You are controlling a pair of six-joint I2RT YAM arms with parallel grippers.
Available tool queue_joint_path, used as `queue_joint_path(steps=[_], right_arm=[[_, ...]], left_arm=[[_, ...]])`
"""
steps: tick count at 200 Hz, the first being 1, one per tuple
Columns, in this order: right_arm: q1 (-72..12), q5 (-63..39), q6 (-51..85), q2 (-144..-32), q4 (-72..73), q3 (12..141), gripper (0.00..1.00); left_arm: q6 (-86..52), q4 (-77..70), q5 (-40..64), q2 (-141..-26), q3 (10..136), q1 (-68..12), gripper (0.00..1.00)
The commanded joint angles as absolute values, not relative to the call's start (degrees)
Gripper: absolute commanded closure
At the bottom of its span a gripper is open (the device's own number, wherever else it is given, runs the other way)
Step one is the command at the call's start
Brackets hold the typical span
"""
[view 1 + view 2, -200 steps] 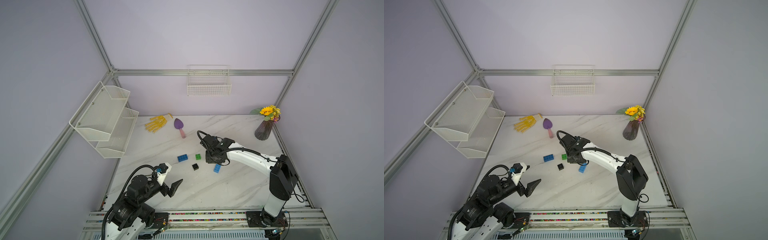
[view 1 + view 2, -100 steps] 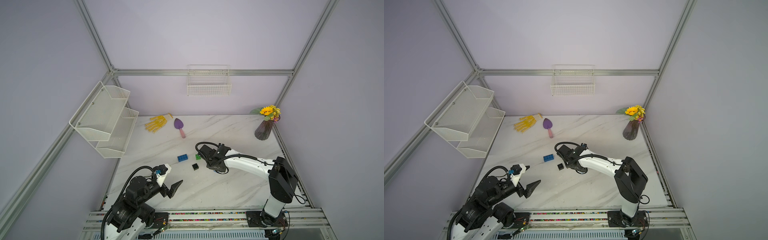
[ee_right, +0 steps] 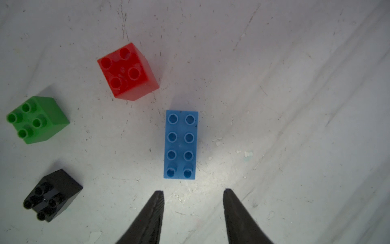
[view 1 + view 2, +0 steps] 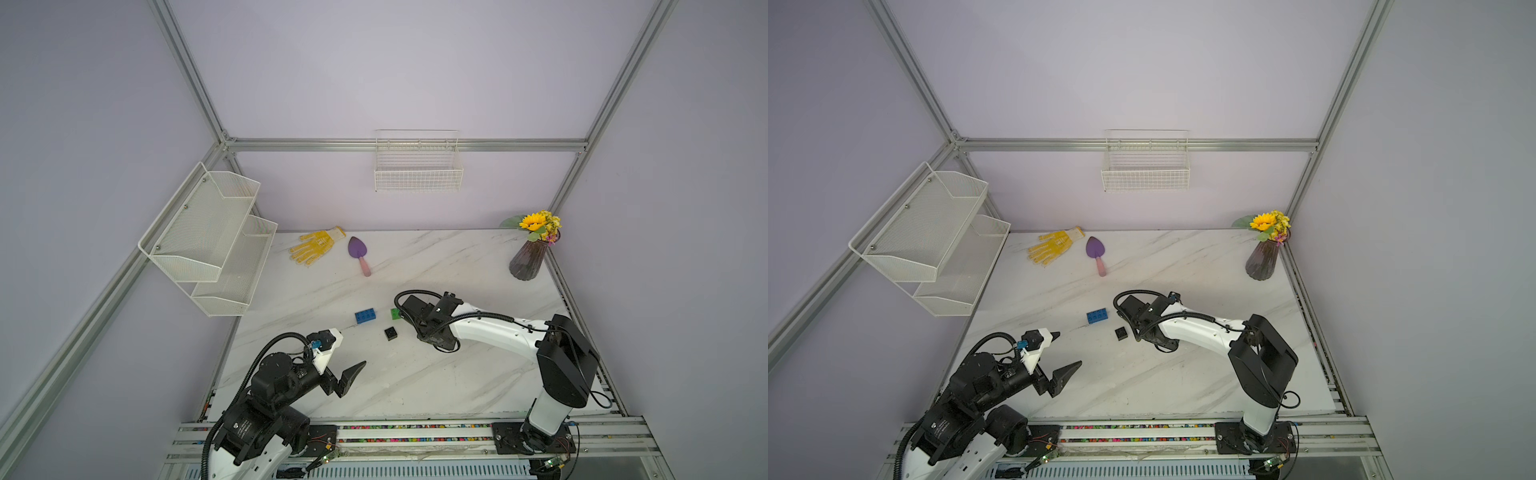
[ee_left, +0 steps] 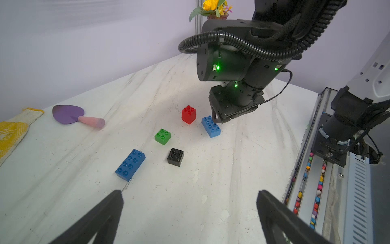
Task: Assemble the letter f with lego
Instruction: Pick up the lego brick from the center of the board.
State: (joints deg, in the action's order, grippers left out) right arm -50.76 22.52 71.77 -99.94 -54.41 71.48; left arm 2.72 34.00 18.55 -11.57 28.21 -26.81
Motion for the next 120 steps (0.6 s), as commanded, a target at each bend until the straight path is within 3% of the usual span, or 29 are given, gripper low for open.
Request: queue_joint_path(steps=[1, 120], right_arm=[[-49.58, 22.44, 72.69, -99.05, -53.01, 70.33, 0.49], [-44.92, 17.96, 67.01, -101.34, -46.88, 69.07, 0.49]], left_arm=[[4.75, 32.96, 19.78, -10.91, 28.11, -26.89, 0.0], [4.66, 32.96, 19.35, -11.23, 28.17, -26.89, 0.0]])
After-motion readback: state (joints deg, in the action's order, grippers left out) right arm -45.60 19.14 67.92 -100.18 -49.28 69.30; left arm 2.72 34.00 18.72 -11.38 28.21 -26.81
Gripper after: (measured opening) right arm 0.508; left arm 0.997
